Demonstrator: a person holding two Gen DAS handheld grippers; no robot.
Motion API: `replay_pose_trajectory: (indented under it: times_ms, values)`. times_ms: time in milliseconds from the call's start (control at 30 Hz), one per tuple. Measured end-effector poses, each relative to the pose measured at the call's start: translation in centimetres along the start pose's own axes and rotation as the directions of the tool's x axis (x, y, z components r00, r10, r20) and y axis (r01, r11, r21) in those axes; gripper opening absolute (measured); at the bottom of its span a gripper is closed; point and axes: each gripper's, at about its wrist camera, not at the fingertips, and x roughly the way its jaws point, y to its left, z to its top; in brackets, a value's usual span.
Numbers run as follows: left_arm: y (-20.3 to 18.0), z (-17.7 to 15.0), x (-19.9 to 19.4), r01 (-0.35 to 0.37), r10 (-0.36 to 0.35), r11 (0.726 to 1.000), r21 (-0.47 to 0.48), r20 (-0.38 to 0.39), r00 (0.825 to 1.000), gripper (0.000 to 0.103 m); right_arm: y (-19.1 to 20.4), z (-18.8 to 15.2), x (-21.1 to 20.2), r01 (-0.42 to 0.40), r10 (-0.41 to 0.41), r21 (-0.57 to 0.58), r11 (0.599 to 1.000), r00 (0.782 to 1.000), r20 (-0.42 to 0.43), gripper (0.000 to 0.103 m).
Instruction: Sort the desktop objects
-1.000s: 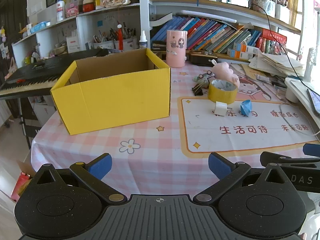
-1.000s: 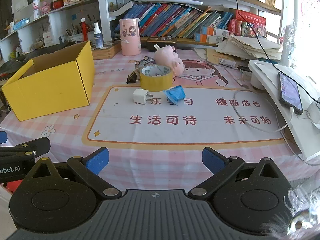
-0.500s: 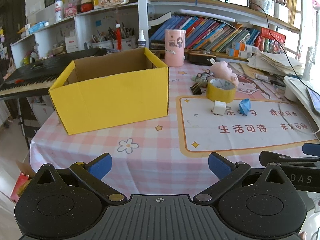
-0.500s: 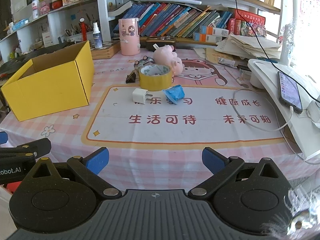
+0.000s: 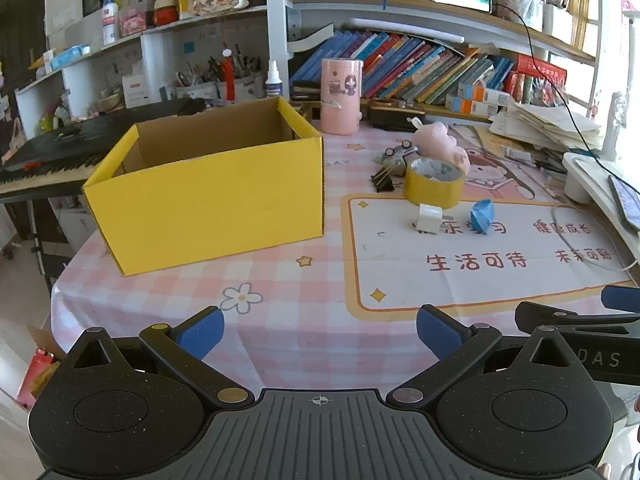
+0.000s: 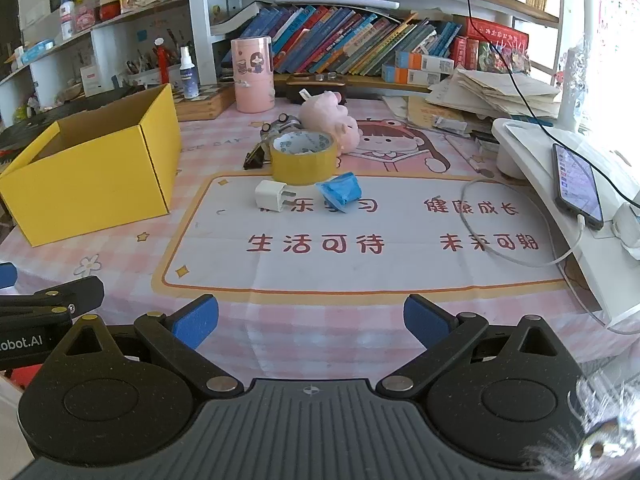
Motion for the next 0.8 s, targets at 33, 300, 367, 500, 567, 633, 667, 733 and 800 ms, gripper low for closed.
replay_pose_trajectory:
  times_ms: [33, 300, 367, 500, 567, 633, 667, 733, 800]
  values:
    - [-0.1, 0.0, 0.1, 0.0, 0.0, 1.0, 0.001, -0.002, 1.0, 0.103, -0.3, 0.2, 0.1, -0.001, 0.001, 0.002, 1.0, 1.0, -0.002, 0.101]
    - [-1.0, 0.5, 0.9, 0.003, -0.003, 1.0, 0.004, -0.015, 1.0, 0.103, -1.4, 0.9, 1.2, 0.0, 0.0, 0.009, 1.0, 1.0, -0.023, 0.098]
    - [-1.2, 0.6, 1.2, 0.004, -0.004, 1.0, 0.004, -0.019, 1.0, 0.103, -1.6, 1.0, 1.4, 0.001, 0.0, 0.008, 1.0, 1.0, -0.026, 0.098]
    - [-1.6, 0.9, 1.6, 0.01, -0.01, 1.0, 0.006, -0.024, 1.0, 0.103, -2.0, 1.3, 1.8, 0.001, -0.001, 0.008, 1.0, 1.0, -0.031, 0.097]
    - [-1.8, 1.1, 1.8, 0.015, -0.015, 1.0, 0.004, -0.024, 1.0, 0.103, -2.2, 1.5, 2.1, 0.0, 0.0, 0.009, 1.0, 0.999, -0.033, 0.097]
    - [-1.9, 1.2, 2.0, 0.019, -0.019, 1.0, 0.0, -0.022, 1.0, 0.103, -2.4, 1.7, 2.3, -0.001, 0.001, 0.009, 1.0, 0.999, -0.035, 0.096]
    - [-1.9, 1.3, 2.1, 0.02, -0.02, 1.0, -0.003, -0.022, 1.0, 0.103, -2.5, 1.8, 2.4, -0.002, 0.002, 0.008, 1.0, 0.999, -0.035, 0.096]
    - [-2.1, 1.4, 2.3, 0.016, -0.016, 1.0, -0.005, -0.024, 1.0, 0.103, -2.7, 1.9, 2.7, -0.003, 0.003, 0.006, 1.0, 0.999, -0.036, 0.093]
    - [-2.2, 1.6, 2.6, 0.015, -0.015, 1.0, -0.009, -0.026, 1.0, 0.103, -2.9, 2.1, 2.9, -0.004, 0.004, 0.005, 1.0, 0.999, -0.037, 0.092]
